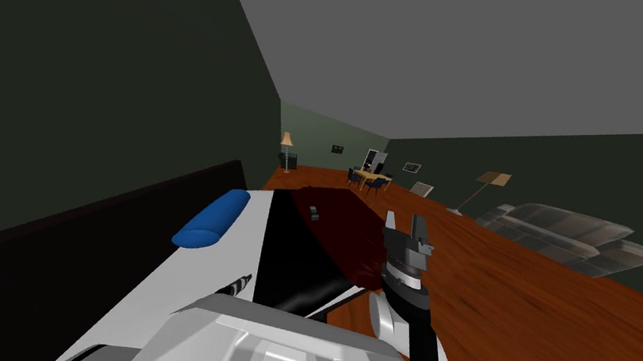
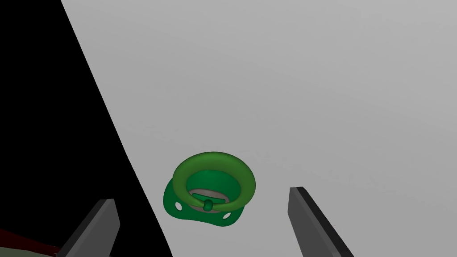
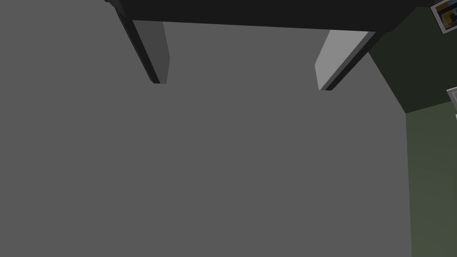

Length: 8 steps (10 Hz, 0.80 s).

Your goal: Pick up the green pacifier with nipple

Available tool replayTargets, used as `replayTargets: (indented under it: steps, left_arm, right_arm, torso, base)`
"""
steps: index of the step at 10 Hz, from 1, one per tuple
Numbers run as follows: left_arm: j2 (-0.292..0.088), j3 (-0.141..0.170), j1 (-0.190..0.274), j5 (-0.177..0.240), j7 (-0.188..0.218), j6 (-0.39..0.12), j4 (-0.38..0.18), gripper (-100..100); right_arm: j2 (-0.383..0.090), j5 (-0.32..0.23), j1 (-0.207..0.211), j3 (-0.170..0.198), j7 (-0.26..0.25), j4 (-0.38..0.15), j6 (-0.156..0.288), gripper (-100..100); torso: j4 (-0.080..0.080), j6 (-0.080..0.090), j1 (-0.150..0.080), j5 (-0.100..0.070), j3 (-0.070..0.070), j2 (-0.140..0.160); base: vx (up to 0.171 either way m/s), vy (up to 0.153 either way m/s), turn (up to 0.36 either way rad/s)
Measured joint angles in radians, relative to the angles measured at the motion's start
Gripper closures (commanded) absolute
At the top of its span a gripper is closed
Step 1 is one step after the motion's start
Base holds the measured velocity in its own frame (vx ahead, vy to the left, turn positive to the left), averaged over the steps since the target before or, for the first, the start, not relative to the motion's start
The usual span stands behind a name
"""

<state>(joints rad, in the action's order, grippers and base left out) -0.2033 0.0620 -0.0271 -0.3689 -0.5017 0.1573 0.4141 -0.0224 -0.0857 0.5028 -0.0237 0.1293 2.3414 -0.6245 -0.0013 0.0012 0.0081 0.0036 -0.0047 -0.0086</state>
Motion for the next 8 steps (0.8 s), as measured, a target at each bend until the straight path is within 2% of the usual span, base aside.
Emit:
replayTargets:
  steps: [1,5,6,7,8]
  left_arm:
    - [0.000,-0.002,-0.001,0.000,0.001,-0.001,0.002,100]
    - [-0.001,-0.002,-0.001,-0.001,0.000,-0.001,0.002,100]
    - [-0.001,-0.002,-0.001,0.000,0.001,-0.001,0.002,0]
    - [-0.001,-0.002,-0.001,0.000,0.001,-0.001,0.002,100]
    - [-0.006,-0.014,-0.001,0.005,0.014,-0.013,0.012,100]
  right_arm:
    - [0.000,0.000,0.000,0.000,0.000,0.000,0.000,0]
    - [0.000,0.000,0.000,0.000,0.000,0.000,0.000,0]
    - [0.000,0.000,0.000,0.000,0.000,0.000,0.000,0]
    - [0.000,0.000,0.000,0.000,0.000,0.000,0.000,0]
    - [0.000,0.000,0.000,0.000,0.000,0.000,0.000,0]
  torso:
    - [0.001,0.000,0.000,0.000,0.002,0.000]
    - [0.001,0.000,0.001,0.001,0.002,0.001]
    - [0.001,0.000,0.001,0.001,0.002,0.000]
    - [0.001,0.000,0.001,0.001,0.002,0.000]
    - [0.001,0.001,0.000,0.001,0.003,0.002]
  base:
    - [0.000,0.000,0.000]
    - [0.000,0.000,0.000]
    - [0.000,0.000,0.000]
    - [-0.037,-0.011,-0.124]
    - [-0.084,-0.014,-0.162]
